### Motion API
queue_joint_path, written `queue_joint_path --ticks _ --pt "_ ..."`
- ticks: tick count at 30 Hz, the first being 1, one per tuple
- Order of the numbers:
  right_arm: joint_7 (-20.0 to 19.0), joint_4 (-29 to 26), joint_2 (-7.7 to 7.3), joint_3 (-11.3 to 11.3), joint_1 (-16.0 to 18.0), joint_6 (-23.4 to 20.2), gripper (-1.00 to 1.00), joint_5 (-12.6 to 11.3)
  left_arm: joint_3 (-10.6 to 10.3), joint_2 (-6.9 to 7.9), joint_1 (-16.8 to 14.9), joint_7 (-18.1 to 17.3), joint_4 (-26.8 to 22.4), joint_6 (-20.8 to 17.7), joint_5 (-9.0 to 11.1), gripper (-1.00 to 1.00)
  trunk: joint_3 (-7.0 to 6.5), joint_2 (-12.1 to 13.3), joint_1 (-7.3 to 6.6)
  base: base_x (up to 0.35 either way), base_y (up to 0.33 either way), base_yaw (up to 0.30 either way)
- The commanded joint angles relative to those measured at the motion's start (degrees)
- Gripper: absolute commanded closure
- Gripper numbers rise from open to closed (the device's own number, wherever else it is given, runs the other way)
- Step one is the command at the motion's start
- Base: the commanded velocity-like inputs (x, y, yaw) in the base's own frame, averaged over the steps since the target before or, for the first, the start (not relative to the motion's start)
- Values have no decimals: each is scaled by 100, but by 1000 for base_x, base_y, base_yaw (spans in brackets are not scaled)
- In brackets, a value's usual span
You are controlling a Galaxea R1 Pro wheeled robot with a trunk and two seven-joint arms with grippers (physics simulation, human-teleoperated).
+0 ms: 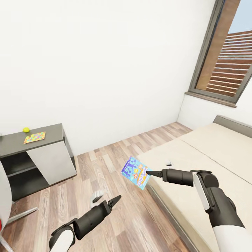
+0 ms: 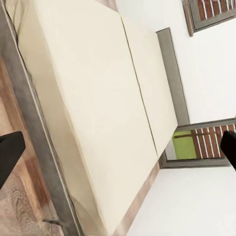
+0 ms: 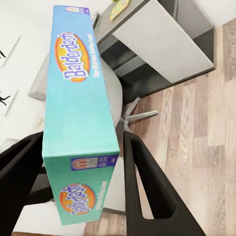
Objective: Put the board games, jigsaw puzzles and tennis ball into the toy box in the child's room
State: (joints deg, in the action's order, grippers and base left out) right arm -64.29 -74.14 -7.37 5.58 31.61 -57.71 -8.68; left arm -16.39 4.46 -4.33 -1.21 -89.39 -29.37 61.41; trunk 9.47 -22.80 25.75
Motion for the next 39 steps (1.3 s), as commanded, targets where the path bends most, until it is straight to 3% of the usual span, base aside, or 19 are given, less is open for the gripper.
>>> queue_joint_path --ticks 1,14,39 --pt "-13 -4 -1 4 3 -38 100 -29 -4 3 -6 -3 0 -17 18 -100 11 -12 3 0 0 295" --pt "-13 -1 -1 4 -2 -45 100 -29 -3 4 -6 -4 0 -17 6 -100 11 -12 3 62 0 225" --pt "-22 -2 3 -1 -5 -90 100 -29 4 11 -6 -10 0 -16 7 -100 11 -12 3 317 11 13"
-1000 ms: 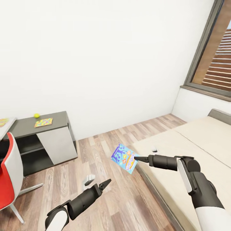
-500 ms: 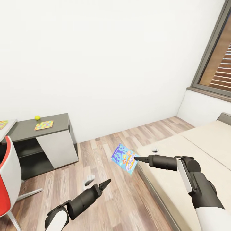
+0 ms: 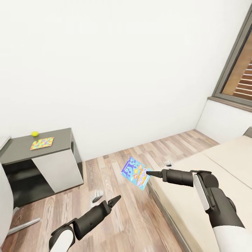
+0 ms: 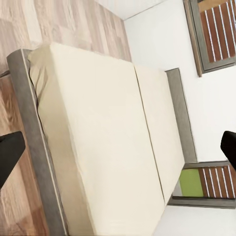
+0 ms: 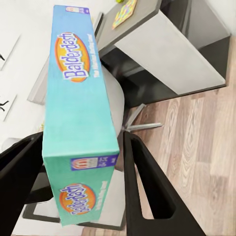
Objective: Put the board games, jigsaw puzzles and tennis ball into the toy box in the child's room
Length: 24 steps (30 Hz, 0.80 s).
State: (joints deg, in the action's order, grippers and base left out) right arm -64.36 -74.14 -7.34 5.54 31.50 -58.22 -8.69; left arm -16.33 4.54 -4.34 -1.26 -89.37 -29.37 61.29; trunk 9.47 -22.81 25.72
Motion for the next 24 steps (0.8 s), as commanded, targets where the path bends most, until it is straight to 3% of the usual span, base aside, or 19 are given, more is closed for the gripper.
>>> queue_joint_path --ticks 1,12,17,24 --pt "-15 -2 -1 4 5 -39 100 -27 -2 3 -5 -4 -2 -16 19 -100 11 -11 7 332 110 0" --pt "-12 -2 0 8 5 -40 100 -24 -2 3 -1 -5 -2 -16 25 -100 11 -11 7 291 199 40" --pt "54 0 8 8 5 -36 100 -20 -7 0 2 -4 -2 -13 25 -100 11 -11 7 227 211 212" --pt "364 3 19 3 10 -39 100 -27 -10 -1 3 1 -2 -11 20 -100 4 -11 7 50 46 280"
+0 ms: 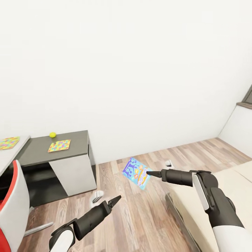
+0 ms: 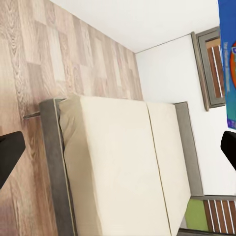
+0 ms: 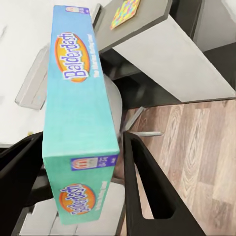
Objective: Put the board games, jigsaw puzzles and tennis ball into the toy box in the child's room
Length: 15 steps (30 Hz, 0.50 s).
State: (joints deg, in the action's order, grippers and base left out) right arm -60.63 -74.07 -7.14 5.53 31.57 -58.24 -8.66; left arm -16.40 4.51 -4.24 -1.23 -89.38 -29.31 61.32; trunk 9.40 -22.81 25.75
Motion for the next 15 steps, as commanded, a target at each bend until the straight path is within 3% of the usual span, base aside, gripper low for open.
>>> queue_joint_path --ticks 1,15 --pt "19 -3 -2 3 5 -40 100 -30 -4 2 -7 -2 0 -17 17 -100 8 -11 3 11 10 281" --pt "58 -3 -16 17 7 -47 100 -39 -67 -4 -12 -65 0 -22 9 -100 -27 -11 3 3 3 279"
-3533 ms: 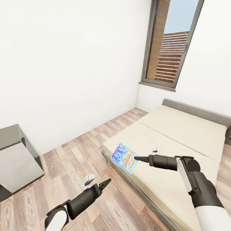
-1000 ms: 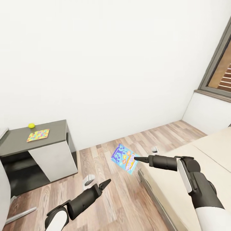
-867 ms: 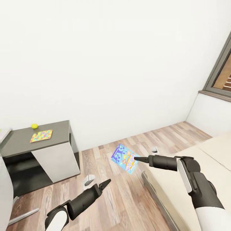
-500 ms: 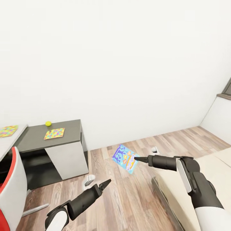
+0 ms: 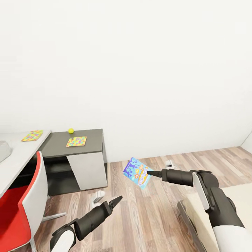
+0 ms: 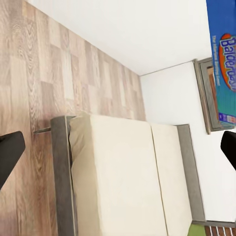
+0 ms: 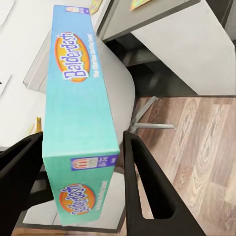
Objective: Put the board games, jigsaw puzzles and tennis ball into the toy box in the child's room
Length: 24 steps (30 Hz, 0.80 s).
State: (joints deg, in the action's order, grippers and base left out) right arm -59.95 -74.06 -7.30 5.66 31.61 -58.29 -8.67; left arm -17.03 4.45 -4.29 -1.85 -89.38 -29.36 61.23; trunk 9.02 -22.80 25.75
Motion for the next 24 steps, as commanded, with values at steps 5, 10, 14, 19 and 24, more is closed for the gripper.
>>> queue_joint_path --ticks 5,10,14,19,24 --pt "-9 -3 -2 5 3 -42 100 -38 -15 -2 -9 -35 0 -17 8 -100 1 -12 3 0 0 282" --pt "-8 -3 0 1 3 -42 100 -38 -28 -6 -10 -54 0 -17 0 -100 -10 -12 3 0 0 283" --pt "-8 -5 2 -1 3 -46 100 -37 -33 -13 -14 -58 0 -17 -6 -100 -21 -12 3 0 0 277" --pt "-8 -5 -4 3 3 -49 100 -38 -36 -31 -17 -66 0 -17 -12 -100 -35 -12 3 0 0 273" --pt "-8 -7 -12 5 3 -46 100 -38 -46 -32 -18 -74 -9 -17 -24 -100 -46 -12 3 0 0 264"
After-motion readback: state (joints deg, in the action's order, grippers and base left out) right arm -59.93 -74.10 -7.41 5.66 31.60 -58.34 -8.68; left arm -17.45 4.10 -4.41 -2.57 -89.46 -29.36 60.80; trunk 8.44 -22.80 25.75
